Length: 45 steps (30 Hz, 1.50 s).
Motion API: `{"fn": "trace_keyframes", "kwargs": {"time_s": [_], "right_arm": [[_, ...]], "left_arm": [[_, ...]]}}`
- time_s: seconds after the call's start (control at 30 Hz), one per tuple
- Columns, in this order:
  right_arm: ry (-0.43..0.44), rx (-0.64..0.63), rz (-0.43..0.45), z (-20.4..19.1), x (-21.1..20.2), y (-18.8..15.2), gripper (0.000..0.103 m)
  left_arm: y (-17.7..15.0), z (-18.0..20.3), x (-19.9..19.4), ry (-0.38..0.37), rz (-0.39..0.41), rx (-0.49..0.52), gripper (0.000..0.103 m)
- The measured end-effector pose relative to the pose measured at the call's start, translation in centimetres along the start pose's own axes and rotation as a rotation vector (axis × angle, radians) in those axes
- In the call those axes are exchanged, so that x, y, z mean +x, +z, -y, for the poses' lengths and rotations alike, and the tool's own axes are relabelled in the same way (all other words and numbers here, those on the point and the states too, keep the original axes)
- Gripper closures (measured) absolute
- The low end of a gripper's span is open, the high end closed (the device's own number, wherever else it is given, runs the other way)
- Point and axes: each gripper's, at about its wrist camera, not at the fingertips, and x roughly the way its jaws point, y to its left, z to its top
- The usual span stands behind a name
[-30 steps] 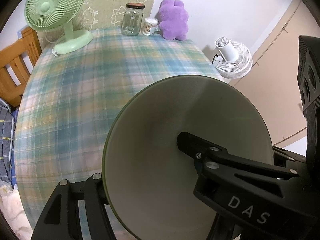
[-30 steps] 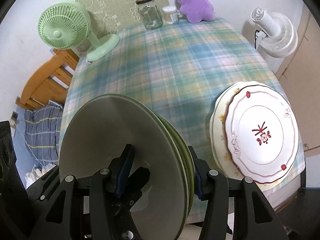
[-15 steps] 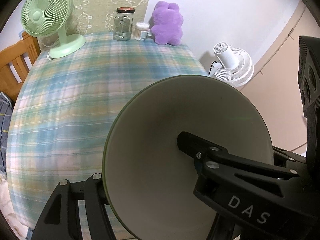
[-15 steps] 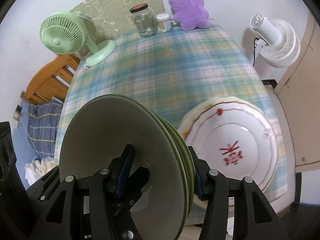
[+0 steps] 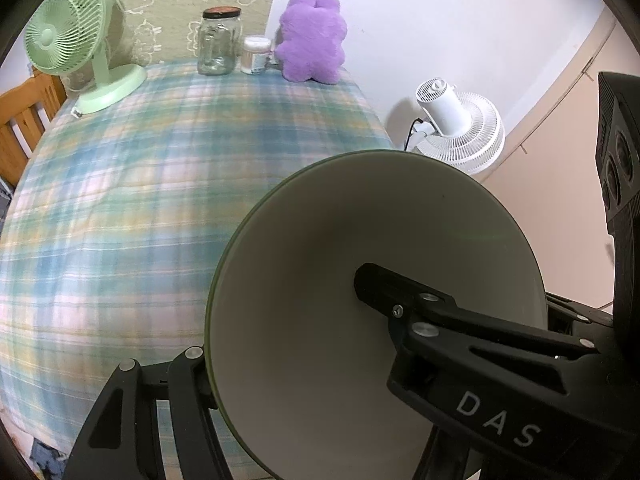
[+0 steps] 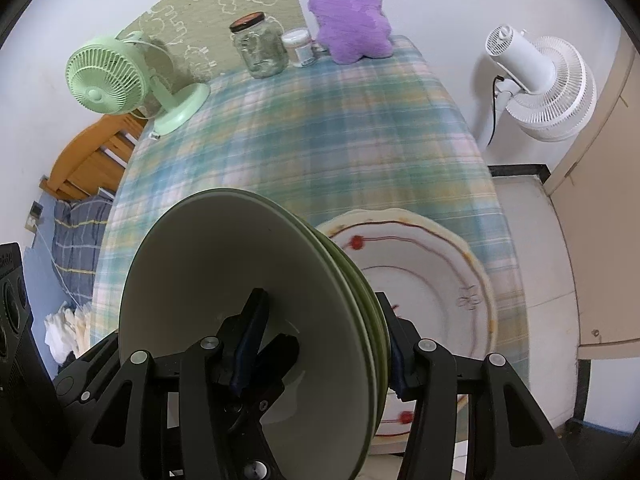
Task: Organize plates and bowls
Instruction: 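Lift the bowl stack with both tools and carry it over the plates, then lower the bowl stack onto the plate stack and open both tools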
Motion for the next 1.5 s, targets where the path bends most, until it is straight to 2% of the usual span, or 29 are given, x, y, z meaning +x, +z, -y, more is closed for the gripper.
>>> {"fn": "trace_keyframes", "kwargs": {"time_s": [0.4, 0.87, 1.37, 1.5], "right_arm": [[-0.013, -0.01, -0.055, 4.6, 1.2, 0.4, 0.048], [-0.018, -0.026, -0.142, 6.4, 4.3, 1.4, 0.048], [-0.002, -0.014, -0.13, 6.8, 4.7, 1.9, 0.048], [-0.024, -0.043, -0.104, 6.5, 4.3, 1.5, 0.047]], "left_arm": [[-0.5, 3.0, 3.4, -0.007, -0.038, -0.052, 0.035], [0.1, 2.9, 6.2, -0.001, -0.092, -0.115, 0.035], [0.4, 3.3, 6.5, 0.044, -0.08, -0.078, 0.034], [0.2, 3.4, 6.4, 0.055, -0.07, -0.084, 0.034]]}}
